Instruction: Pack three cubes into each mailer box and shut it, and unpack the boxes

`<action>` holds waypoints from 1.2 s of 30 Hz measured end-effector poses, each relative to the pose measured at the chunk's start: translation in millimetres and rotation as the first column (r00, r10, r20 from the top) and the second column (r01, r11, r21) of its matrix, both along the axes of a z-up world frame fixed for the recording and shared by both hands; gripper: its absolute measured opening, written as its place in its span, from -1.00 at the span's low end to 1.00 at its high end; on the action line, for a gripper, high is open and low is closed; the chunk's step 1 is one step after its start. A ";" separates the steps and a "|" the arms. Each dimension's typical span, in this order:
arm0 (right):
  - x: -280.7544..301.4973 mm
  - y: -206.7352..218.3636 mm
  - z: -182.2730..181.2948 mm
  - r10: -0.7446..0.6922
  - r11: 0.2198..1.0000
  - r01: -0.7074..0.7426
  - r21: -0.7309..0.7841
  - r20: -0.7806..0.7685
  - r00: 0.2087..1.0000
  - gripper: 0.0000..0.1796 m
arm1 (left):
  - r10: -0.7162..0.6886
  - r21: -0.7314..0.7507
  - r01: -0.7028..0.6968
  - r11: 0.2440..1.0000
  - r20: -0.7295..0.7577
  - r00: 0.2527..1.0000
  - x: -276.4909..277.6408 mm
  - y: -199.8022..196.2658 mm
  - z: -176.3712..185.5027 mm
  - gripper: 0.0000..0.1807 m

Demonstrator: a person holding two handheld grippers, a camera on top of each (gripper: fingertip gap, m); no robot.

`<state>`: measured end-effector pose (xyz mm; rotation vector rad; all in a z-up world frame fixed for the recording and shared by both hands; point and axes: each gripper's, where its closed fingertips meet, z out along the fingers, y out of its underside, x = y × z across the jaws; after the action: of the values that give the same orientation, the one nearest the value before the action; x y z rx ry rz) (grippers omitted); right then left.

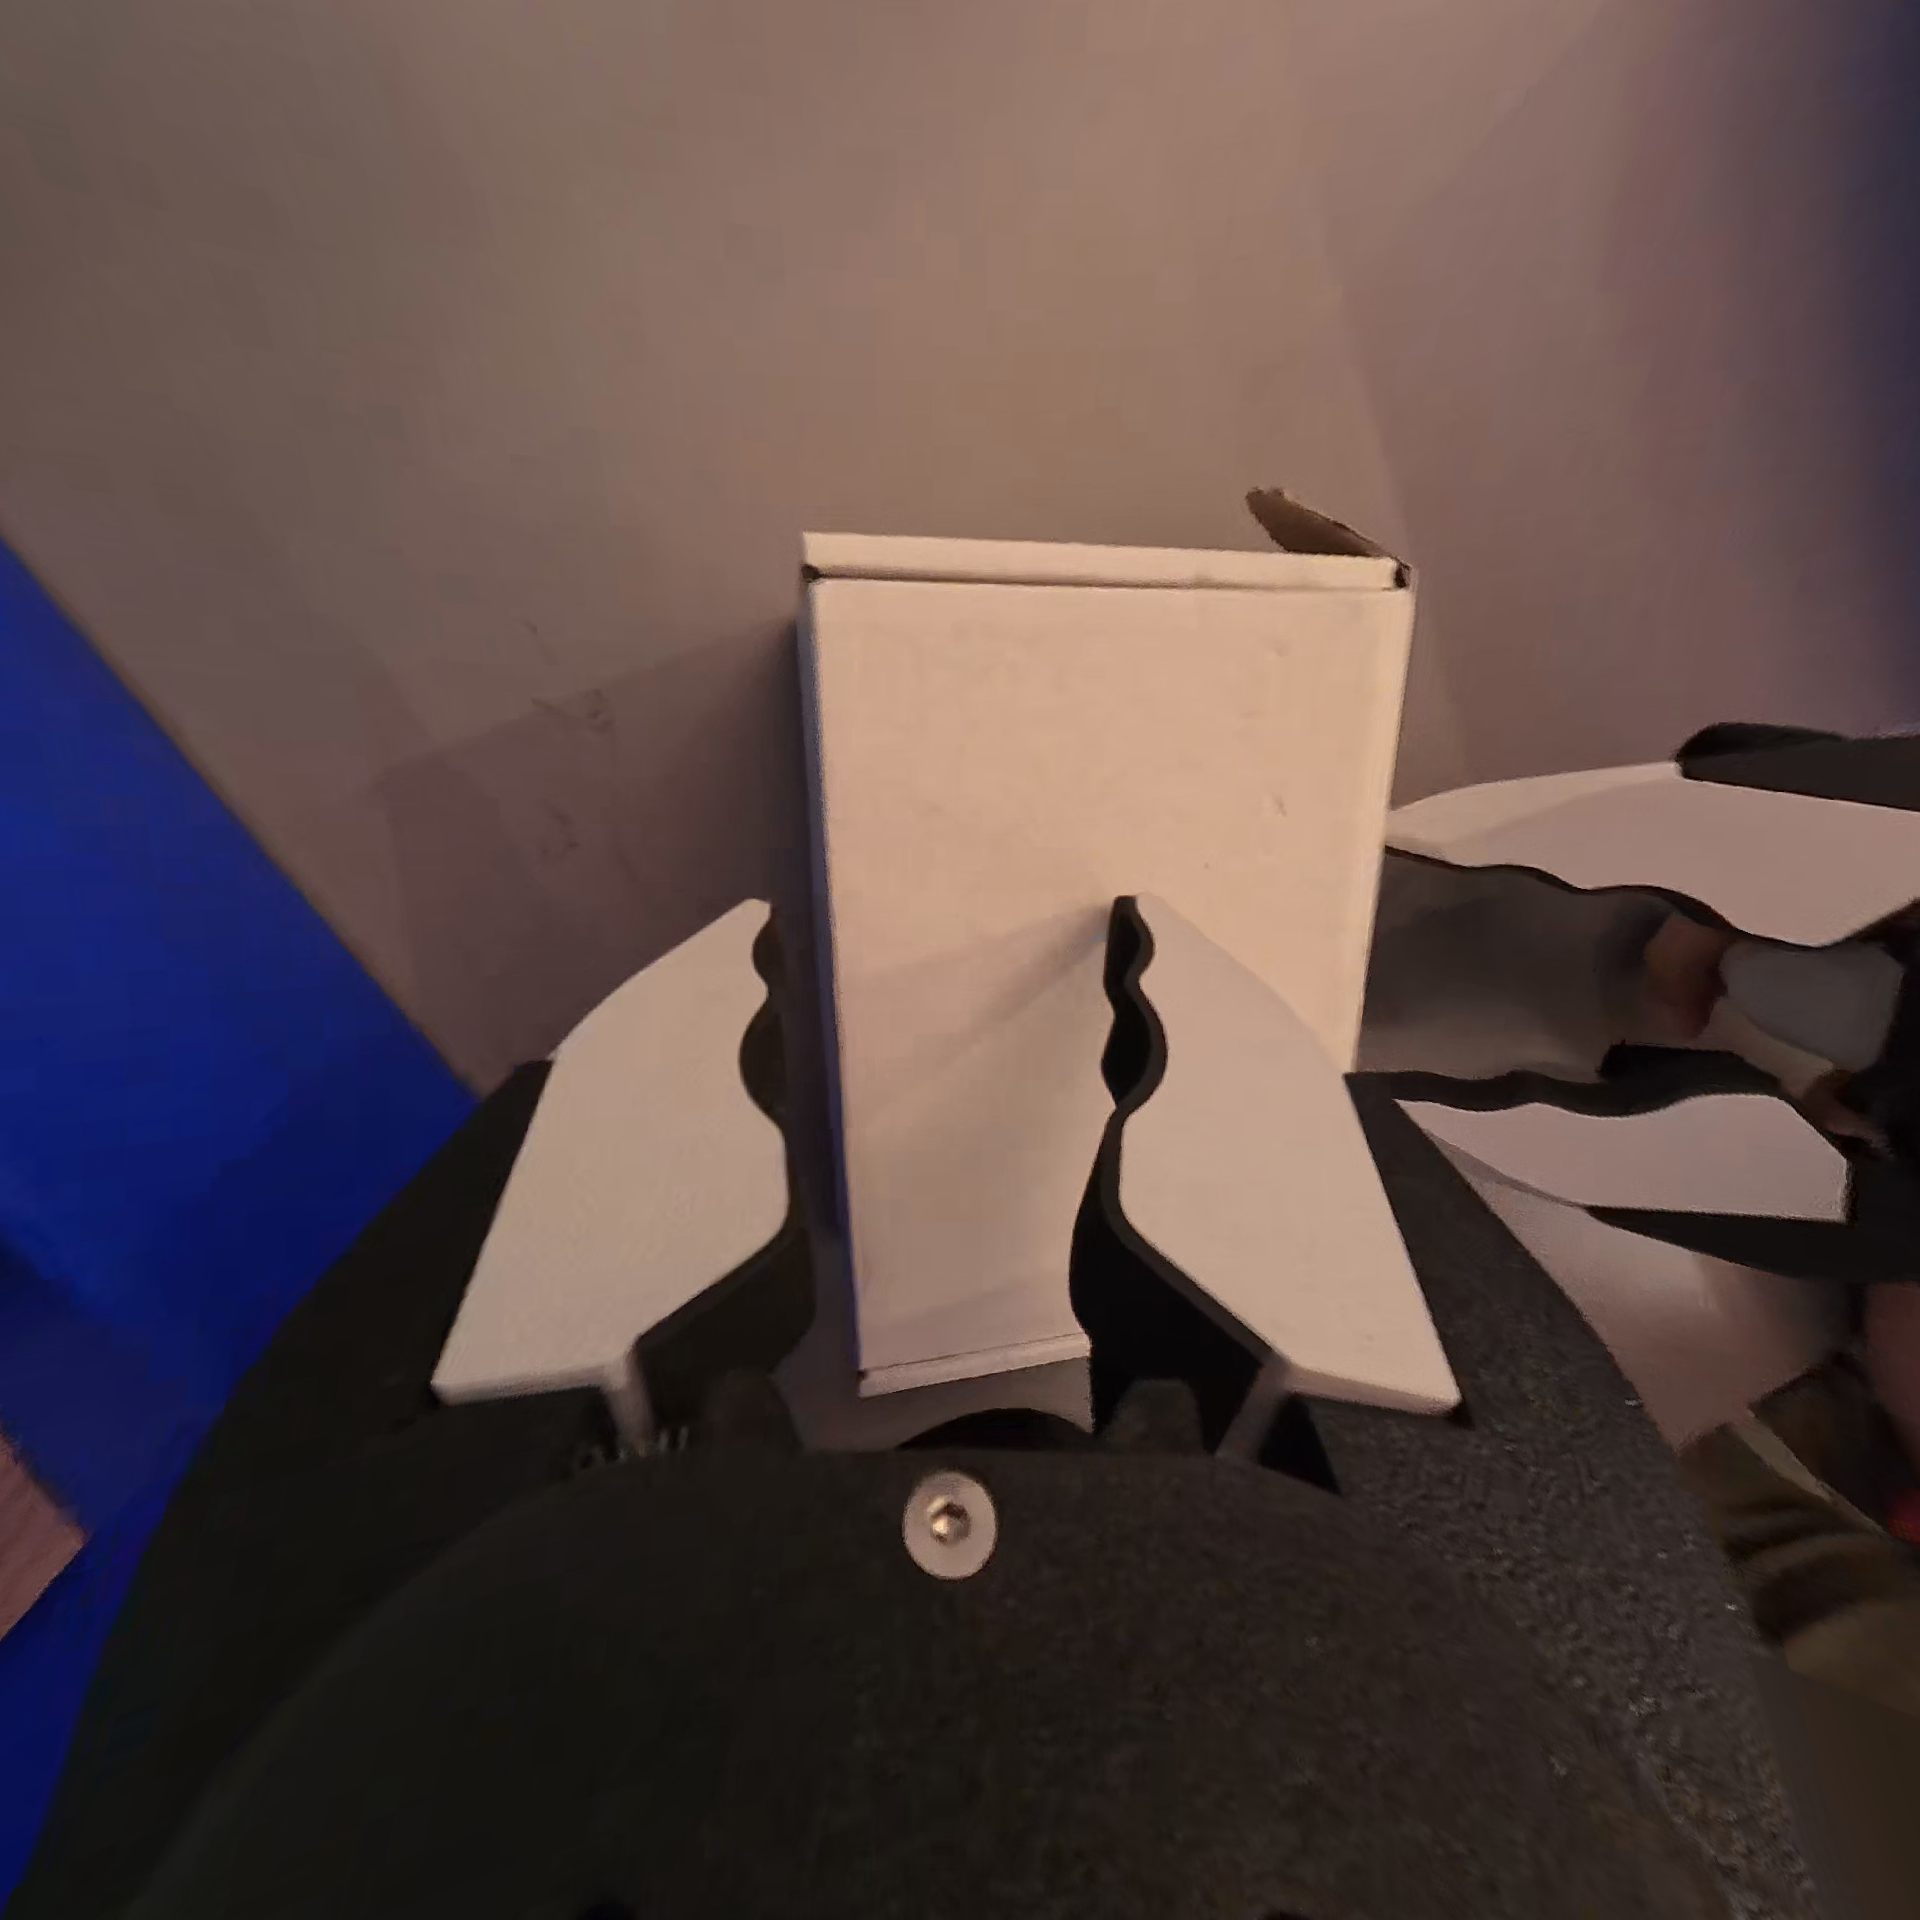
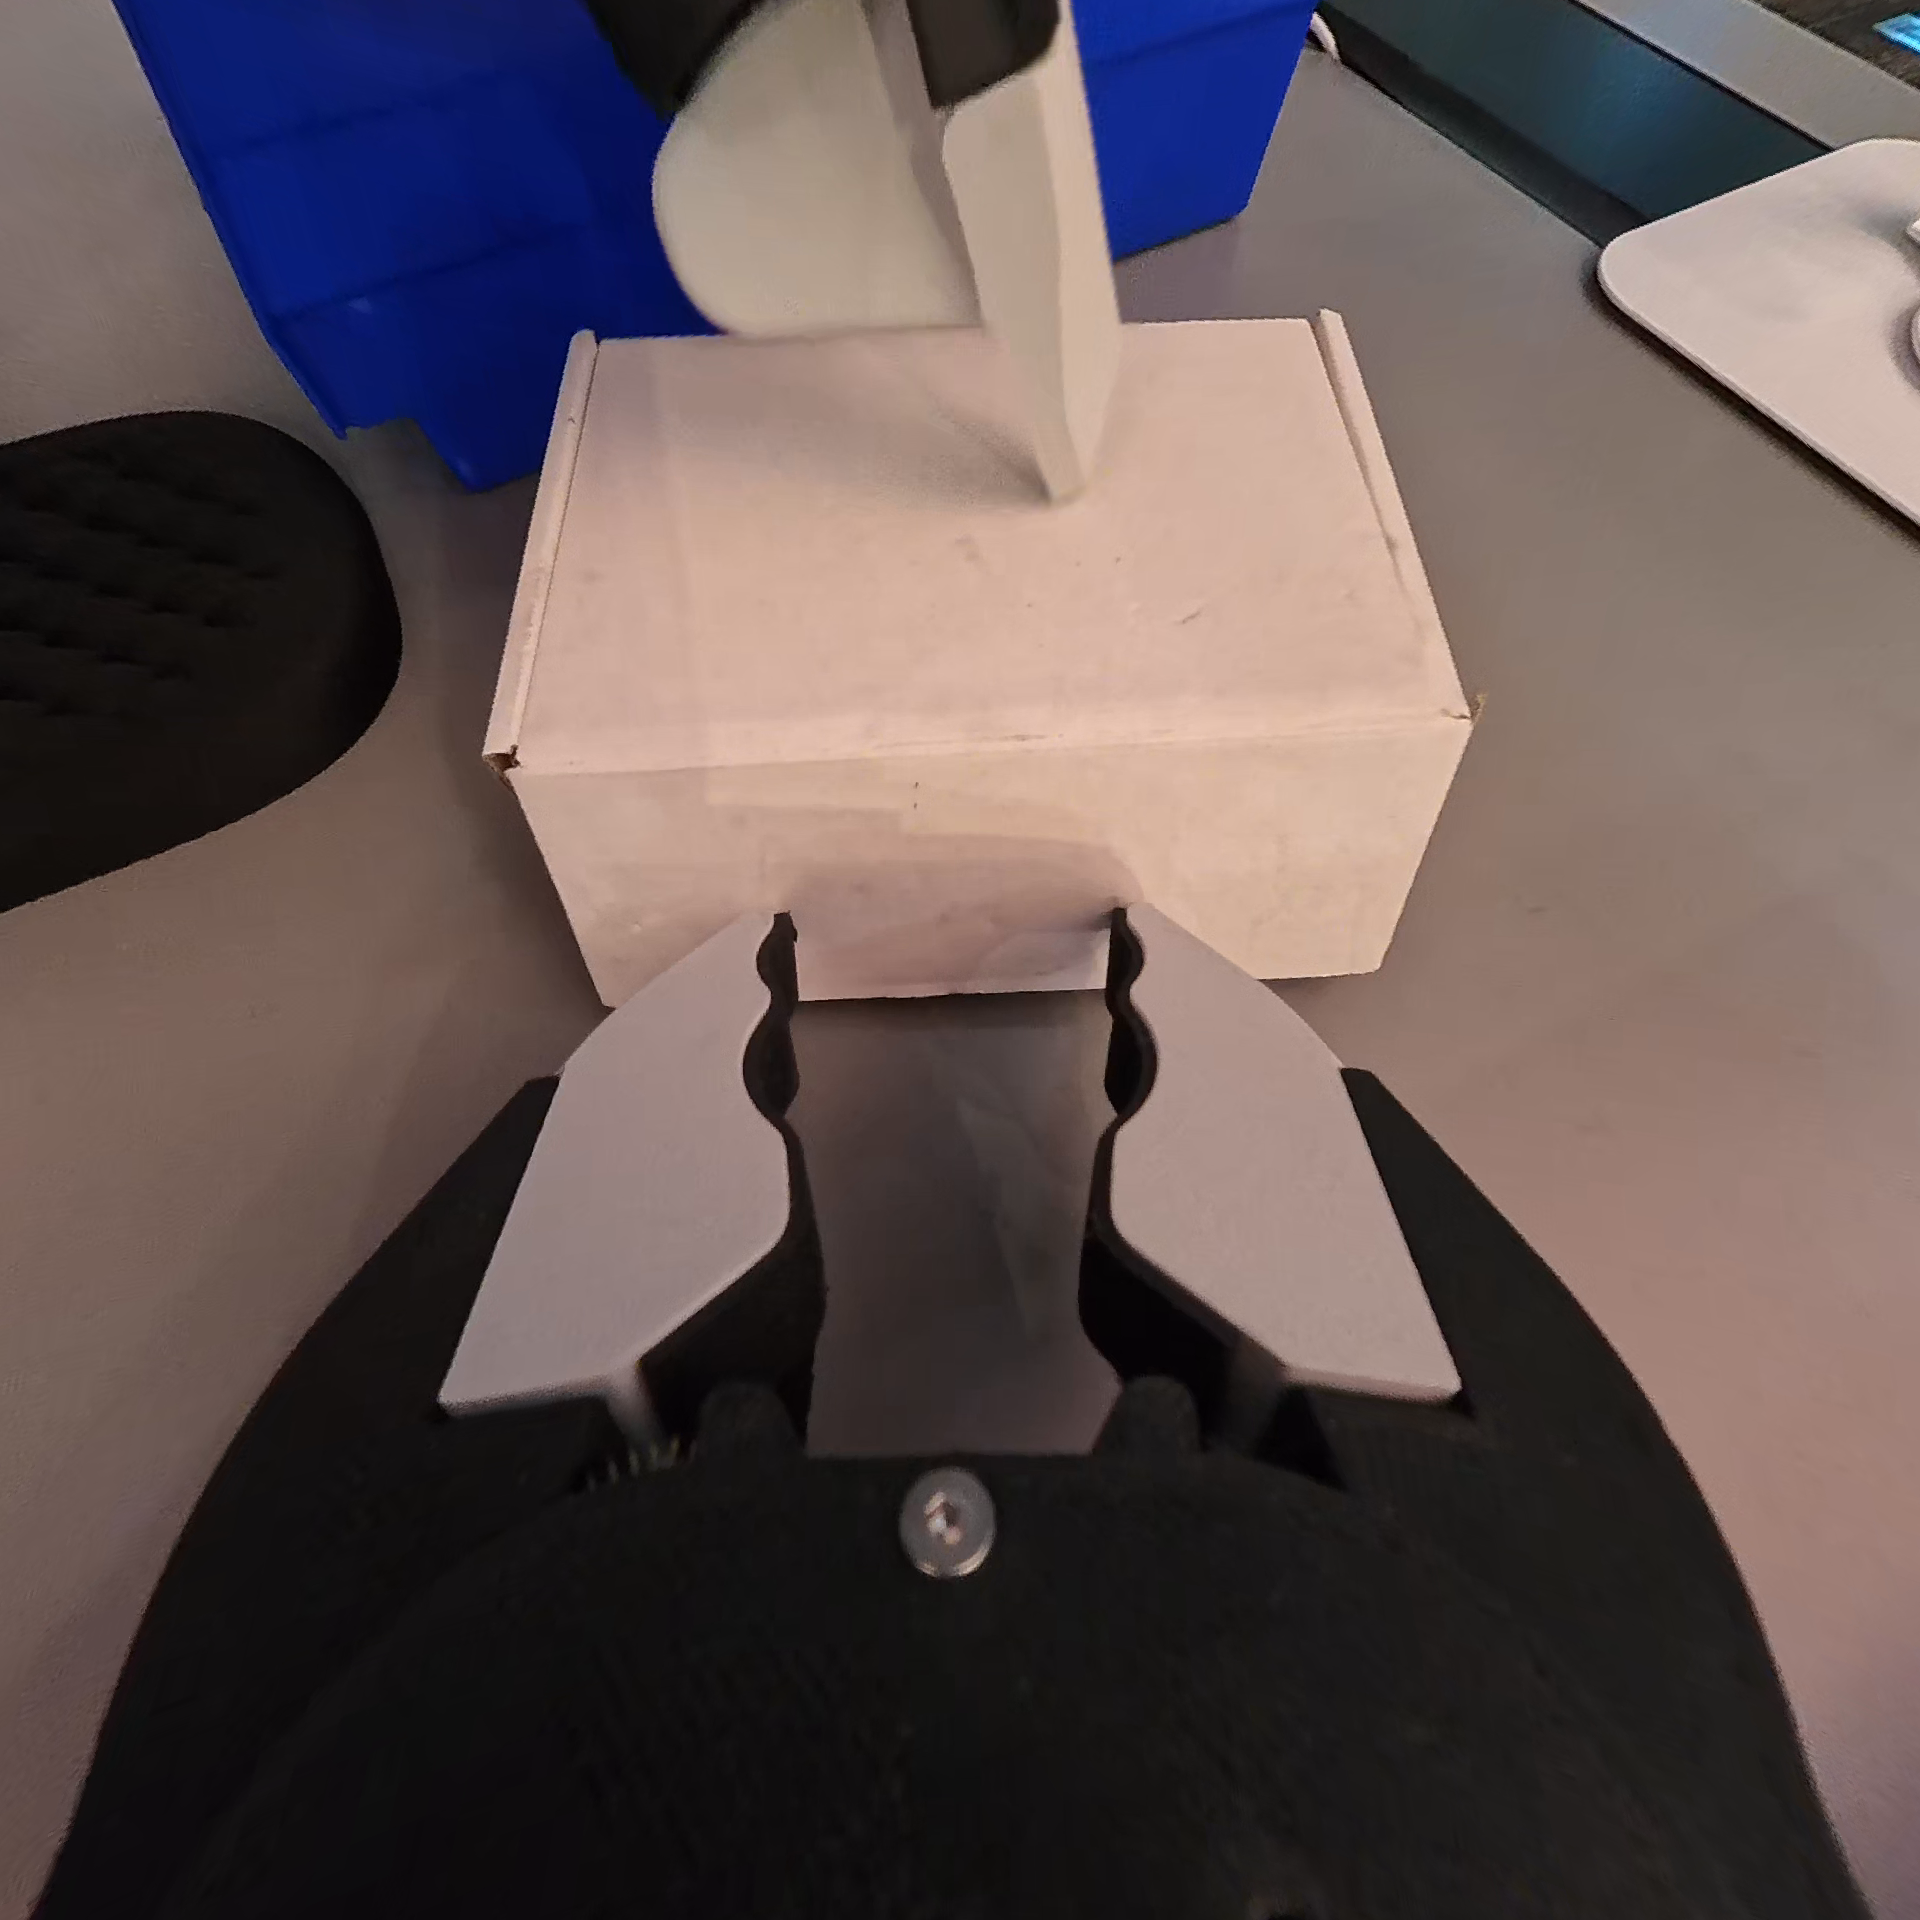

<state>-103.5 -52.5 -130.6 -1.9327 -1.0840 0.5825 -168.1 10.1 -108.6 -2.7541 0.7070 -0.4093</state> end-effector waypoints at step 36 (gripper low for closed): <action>31.9 33.8 43.5 0.011 0.995 -0.021 -0.097 -0.103 0.995 -0.16 | 0.022 0.319 -0.029 0.947 0.024 0.999 -5.0 -75.7 29.3 -0.19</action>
<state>-71.6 -18.8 -87.1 -1.9569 -1.0241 0.7484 -173.1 -65.6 -79.2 -2.4471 0.6664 -0.2876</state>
